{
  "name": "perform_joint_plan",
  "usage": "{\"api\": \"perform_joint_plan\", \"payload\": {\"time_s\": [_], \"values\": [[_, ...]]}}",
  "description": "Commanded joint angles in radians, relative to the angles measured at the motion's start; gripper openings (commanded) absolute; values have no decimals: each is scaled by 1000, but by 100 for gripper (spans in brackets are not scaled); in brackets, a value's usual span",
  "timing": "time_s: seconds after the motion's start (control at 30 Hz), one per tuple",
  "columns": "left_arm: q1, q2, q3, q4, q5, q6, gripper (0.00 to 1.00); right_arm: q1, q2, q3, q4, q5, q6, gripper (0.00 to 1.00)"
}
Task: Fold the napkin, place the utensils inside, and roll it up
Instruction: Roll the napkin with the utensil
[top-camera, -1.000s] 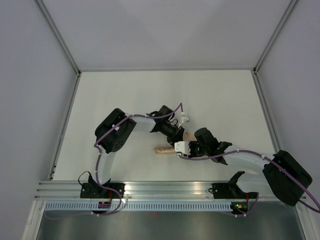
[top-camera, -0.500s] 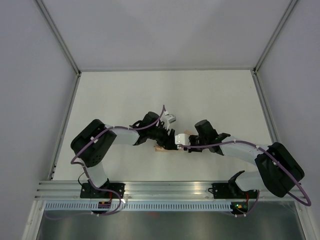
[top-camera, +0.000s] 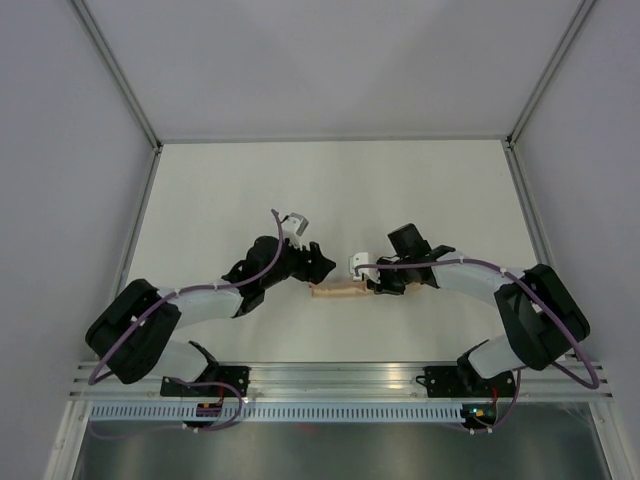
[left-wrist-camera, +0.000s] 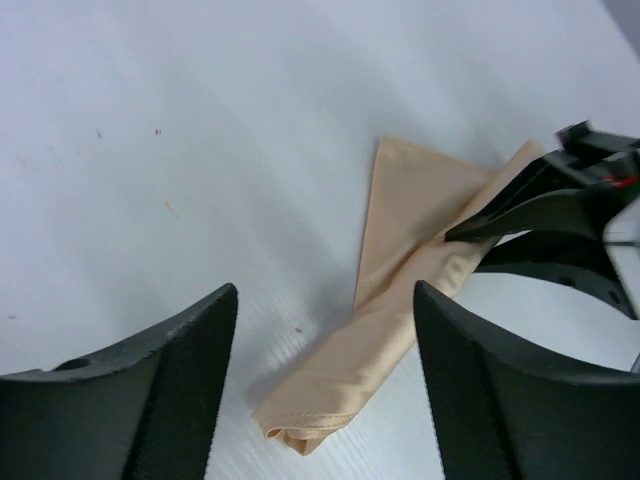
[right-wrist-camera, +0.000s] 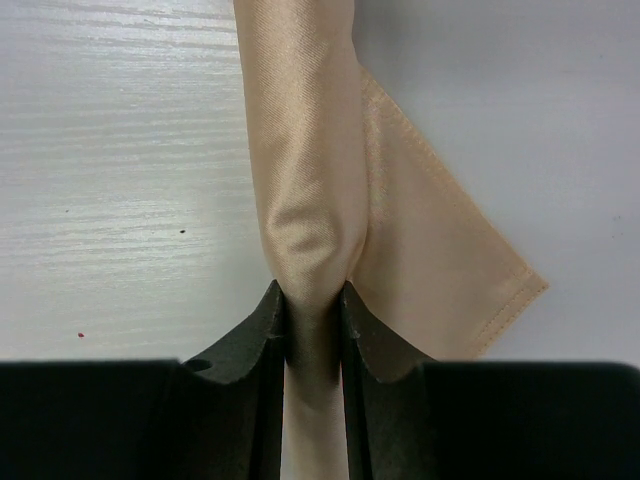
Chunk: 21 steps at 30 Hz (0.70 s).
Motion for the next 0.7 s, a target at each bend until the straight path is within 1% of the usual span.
{"api": "perform_joint_plan", "payload": {"time_s": [0.0,0.03,0.07,0.13,0.17,0.23,0.27,0.3,0.33,0.37,0.43,0.5,0.57,0.67], "values": [[-10,-63,-41,155,5,23,80,-15,72,46,-119,-48,-27,0],[-21,-76,-55,188,-18,51,82,-20,86,61,-154,-59,-30,1],[-53,-104,-90,210,-40,129,82,-23,117,78,-171,-68,-37,0],[-87,-135,-163,286,-105,224,82,-29,141,121,-215,-96,-42,0],[-102,-162,-182,366,-113,240,82,-31,167,132,-229,-103,-47,1],[-121,-184,-191,365,-133,278,82,-37,193,170,-283,-125,-60,1],[-172,-195,-185,348,-133,365,83,-41,222,199,-303,-131,-73,1],[-252,-195,-164,332,-212,493,88,-48,255,214,-344,-145,-82,0],[-253,-184,-164,309,-236,494,90,-52,255,228,-364,-151,-88,0],[-323,-175,-139,292,-257,602,90,-57,284,241,-380,-154,-94,0],[-369,-126,-109,267,-287,698,90,-69,310,273,-416,-157,-114,1],[-423,-80,-76,223,-302,749,91,-72,336,293,-429,-159,-117,0],[-472,7,-29,204,-339,825,90,-78,358,307,-453,-160,-123,0],[-510,119,29,186,-366,910,91,-83,396,339,-495,-162,-139,1]]}}
